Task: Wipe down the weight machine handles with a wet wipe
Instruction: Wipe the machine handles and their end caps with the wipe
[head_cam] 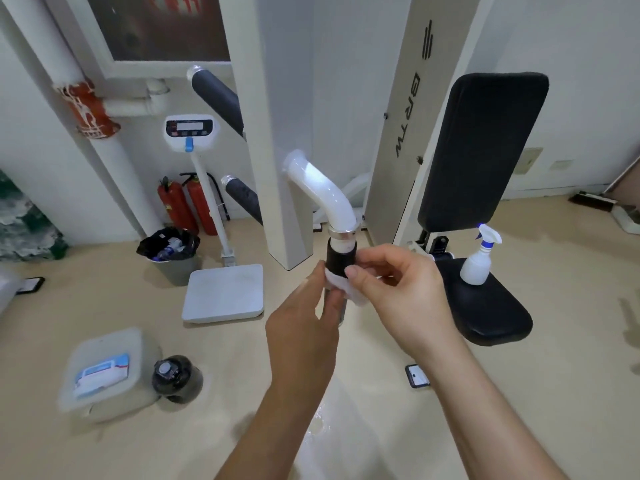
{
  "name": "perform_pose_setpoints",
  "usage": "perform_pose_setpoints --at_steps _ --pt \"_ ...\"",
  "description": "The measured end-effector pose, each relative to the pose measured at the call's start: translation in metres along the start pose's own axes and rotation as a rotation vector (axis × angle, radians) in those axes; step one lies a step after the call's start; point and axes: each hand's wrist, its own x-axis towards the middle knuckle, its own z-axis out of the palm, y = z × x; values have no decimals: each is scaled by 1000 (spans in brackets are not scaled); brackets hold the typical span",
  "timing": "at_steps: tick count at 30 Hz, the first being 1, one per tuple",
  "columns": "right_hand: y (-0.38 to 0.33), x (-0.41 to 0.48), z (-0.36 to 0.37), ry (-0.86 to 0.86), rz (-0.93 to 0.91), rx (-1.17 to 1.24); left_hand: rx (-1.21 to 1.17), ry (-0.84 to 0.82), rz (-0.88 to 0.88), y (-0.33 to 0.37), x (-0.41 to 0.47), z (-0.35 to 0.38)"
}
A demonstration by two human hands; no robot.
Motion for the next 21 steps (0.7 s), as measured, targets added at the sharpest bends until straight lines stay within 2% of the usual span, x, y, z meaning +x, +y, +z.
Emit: perform_pose_setpoints --at_steps 5,8,14,18,21 --pt "3 -1 -9 -127 -12 38 156 48 72 8 12 0" --pt "10 0 -9 -144 -19 93 155 69 84 9 11 0" --pt "23 9 2 132 -18 72 -33 79 71 14 5 -13" --pt "26 -1 24 333 -136 16 -18 115 208 1 6 -22" --pt "32 -13 38 439 -182 -123 -149 56 32 -5 5 -24"
